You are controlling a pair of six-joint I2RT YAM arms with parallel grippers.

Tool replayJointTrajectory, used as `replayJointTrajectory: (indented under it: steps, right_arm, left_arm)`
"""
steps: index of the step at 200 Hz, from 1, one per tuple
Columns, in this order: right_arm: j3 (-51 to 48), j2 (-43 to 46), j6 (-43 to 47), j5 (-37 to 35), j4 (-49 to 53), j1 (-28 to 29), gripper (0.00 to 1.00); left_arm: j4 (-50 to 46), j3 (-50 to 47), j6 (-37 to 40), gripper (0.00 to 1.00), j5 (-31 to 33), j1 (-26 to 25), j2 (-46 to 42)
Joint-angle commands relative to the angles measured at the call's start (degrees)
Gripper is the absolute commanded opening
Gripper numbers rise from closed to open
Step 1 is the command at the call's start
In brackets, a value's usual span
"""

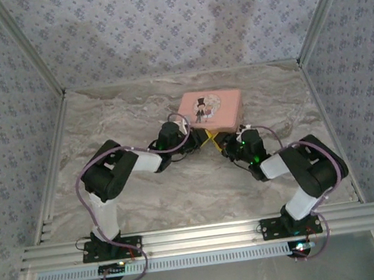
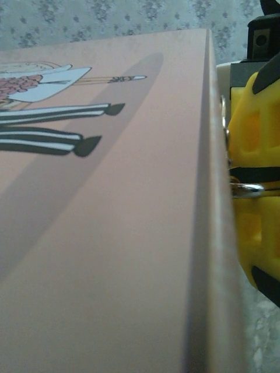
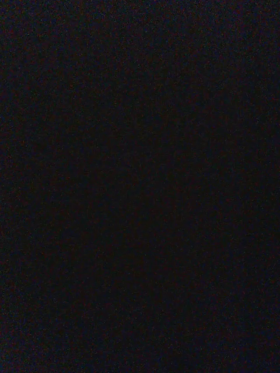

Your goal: Unlock a padlock with a key

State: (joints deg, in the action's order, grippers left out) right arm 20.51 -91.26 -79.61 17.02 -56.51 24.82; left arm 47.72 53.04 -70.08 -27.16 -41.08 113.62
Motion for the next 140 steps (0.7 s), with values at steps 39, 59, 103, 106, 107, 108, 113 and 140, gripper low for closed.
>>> replayJointTrajectory:
  steps: [39,59,103,106,107,108,113,140]
  right_arm:
    - [-4.3,8.6,3.7,0.0,9.0,1.6,0.32]
    - [-4.7,10.8,3.9,-0.8,8.9,2.2,0.38]
    - [-5.7,16.3,3.9,-5.0,13.1,1.8,0.34]
    - [-5.6,16.5,4.1,-5.1,13.2,1.7,0.33]
    - [-5.5,16.5,4.1,-5.1,13.3,1.7,0.32]
    - [-5.5,16.5,4.1,-5.1,13.4,1.7,0.32]
    - [-5.3,16.6,4.3,-5.0,13.8,1.5,0.31]
    - [-3.8,15.4,4.5,-5.0,14.9,1.4,0.33]
  left_arm:
    - [-1.9,0.1,-3.5,0.00,-4.1,-1.1,-1.4]
    - [-2.2,0.1,-3.5,0.00,-4.0,-1.1,-1.4]
    - [-1.3,-0.6,-4.3,0.00,-4.1,-1.1,-1.1]
    - [-1.2,-0.6,-4.4,0.00,-4.2,-1.1,-1.1]
    - [-1.2,-0.6,-4.4,0.00,-4.2,-1.1,-1.0]
    - [-1.2,-0.6,-4.5,0.00,-4.2,-1.2,-1.0]
    - [-1.1,-0.5,-4.6,0.00,-4.2,-1.2,-1.0]
    - [-0.9,-0.1,-4.8,0.00,-4.3,-1.5,-1.0]
